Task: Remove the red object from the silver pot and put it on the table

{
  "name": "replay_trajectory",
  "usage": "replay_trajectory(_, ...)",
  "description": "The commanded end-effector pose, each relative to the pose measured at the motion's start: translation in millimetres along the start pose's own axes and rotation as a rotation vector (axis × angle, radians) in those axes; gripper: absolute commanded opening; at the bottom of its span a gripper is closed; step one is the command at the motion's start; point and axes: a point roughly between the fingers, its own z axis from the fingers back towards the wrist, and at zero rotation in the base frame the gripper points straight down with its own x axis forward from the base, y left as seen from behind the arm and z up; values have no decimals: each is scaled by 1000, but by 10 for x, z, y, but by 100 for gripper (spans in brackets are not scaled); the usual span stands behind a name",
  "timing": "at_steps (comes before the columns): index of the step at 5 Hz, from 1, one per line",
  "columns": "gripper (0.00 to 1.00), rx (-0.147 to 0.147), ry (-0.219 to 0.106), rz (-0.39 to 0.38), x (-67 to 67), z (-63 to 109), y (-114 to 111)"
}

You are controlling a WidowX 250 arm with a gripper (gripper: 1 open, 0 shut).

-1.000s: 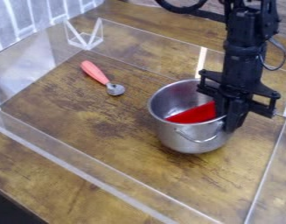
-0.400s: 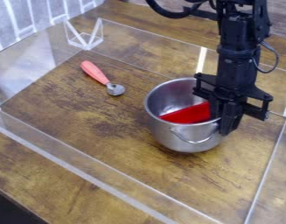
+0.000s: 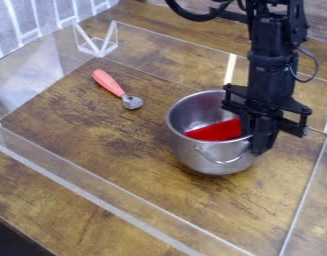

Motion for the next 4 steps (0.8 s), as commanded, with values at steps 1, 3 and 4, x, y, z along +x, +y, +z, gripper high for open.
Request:
replay_trajectory(1, 0, -17, -32, -23, 3, 132, 31)
replay_trajectory(3, 0, -43, -16, -57, 1, 109, 26)
replay_trajectory(4, 0, -54, -7, -72, 0, 99, 28)
